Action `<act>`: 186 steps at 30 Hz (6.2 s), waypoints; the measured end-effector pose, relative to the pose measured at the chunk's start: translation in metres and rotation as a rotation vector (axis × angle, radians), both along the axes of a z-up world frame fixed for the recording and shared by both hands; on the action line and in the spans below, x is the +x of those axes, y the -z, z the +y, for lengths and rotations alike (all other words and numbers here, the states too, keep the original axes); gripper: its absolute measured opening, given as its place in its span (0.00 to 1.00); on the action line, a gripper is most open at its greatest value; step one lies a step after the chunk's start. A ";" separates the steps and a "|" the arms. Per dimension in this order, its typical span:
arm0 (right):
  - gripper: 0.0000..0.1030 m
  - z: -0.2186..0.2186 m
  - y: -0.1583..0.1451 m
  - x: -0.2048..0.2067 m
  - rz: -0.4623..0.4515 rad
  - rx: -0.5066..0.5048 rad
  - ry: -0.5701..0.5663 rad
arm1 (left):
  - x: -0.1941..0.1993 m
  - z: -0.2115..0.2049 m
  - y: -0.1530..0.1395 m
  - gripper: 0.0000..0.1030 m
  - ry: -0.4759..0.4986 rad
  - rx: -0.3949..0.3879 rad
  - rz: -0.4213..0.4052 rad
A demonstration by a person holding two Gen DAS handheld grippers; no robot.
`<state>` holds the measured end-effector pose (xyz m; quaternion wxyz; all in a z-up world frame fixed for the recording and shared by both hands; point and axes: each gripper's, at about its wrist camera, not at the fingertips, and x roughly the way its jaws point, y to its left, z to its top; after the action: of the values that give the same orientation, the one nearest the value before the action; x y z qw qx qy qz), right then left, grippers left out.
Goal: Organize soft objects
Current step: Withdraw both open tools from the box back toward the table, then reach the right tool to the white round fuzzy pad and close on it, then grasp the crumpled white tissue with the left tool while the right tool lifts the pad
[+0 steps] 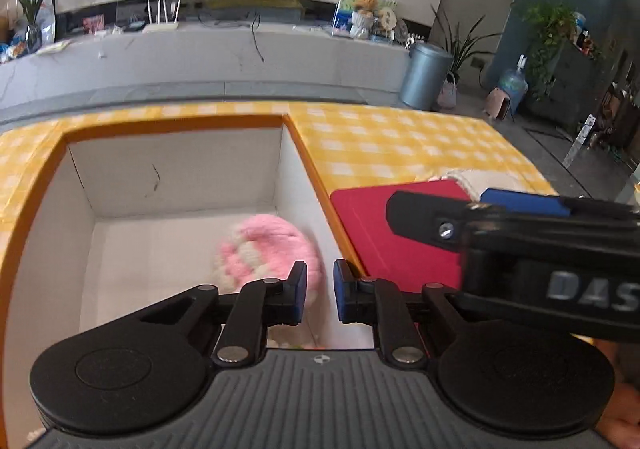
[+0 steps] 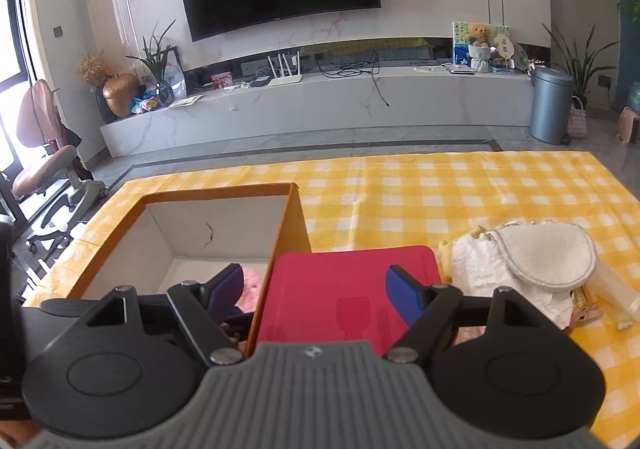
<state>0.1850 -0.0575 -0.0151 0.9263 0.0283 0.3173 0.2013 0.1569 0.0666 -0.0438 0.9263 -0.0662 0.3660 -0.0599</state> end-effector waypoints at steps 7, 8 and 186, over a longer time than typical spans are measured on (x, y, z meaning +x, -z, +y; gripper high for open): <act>0.75 -0.004 -0.008 -0.003 -0.014 0.007 0.009 | -0.019 0.008 -0.026 0.24 -0.101 0.040 -0.061; 0.75 -0.005 -0.011 -0.004 -0.021 0.009 0.010 | -0.019 0.006 -0.030 0.26 -0.119 0.045 -0.066; 0.03 -0.276 0.041 0.038 0.206 0.013 0.300 | 0.103 -0.214 0.053 1.00 -0.007 0.092 0.008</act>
<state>0.2229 -0.3336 -0.0562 0.9084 0.1017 0.4013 0.0589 0.2602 -0.1475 -0.0968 0.9271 -0.0253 0.3720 -0.0396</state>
